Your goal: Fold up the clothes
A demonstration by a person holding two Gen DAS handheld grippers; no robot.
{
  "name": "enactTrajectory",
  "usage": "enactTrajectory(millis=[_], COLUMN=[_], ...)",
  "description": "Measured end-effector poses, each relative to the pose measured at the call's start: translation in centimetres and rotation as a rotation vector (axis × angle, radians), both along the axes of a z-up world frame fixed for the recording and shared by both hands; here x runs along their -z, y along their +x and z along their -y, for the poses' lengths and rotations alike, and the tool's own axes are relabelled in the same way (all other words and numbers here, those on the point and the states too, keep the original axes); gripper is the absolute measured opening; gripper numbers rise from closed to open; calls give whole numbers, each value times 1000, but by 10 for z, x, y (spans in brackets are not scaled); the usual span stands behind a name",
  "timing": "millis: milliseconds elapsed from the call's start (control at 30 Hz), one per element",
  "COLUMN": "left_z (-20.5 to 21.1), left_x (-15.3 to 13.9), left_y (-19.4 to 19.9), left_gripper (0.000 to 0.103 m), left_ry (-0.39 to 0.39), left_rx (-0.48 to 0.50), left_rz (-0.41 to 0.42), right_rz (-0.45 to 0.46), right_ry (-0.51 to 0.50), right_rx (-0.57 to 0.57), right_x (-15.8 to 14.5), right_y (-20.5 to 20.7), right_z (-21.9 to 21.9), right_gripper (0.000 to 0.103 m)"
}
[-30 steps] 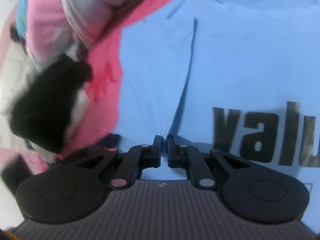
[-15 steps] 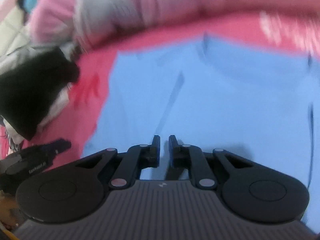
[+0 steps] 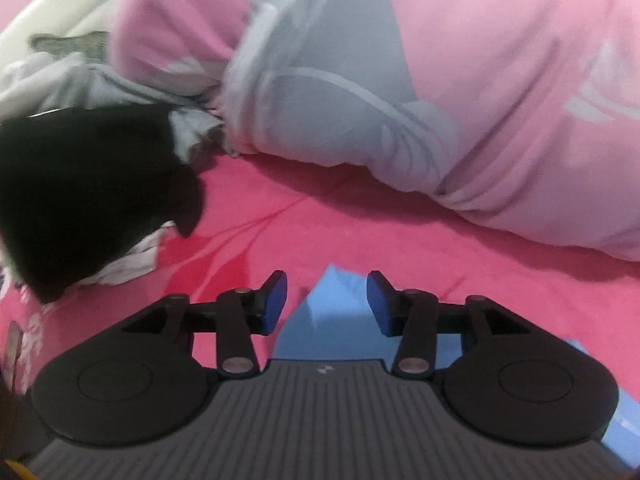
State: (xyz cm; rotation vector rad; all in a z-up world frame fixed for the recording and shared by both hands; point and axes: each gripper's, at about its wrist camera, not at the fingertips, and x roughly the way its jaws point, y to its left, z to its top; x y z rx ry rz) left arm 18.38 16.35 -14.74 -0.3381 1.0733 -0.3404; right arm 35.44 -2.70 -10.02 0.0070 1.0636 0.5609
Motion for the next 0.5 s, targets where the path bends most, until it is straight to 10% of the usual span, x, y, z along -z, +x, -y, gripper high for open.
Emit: enactTrajectory(millis=[167, 300, 500], left_z=[-7, -11, -15], left_x=[3, 4, 3], left_y=[-2, -4, -15], left_gripper=[15, 8, 5], left_ry=[-23, -34, -42], left_rx=[4, -11, -44], left_rz=[-9, -12, -9], right_rz=[-54, -69, 26], right_ry=[-64, -56, -5], right_rx=[5, 40, 155], right_x=[8, 15, 9], right_y=[9, 10, 1], right_z=[-10, -3, 15], right_gripper=[41, 3, 0])
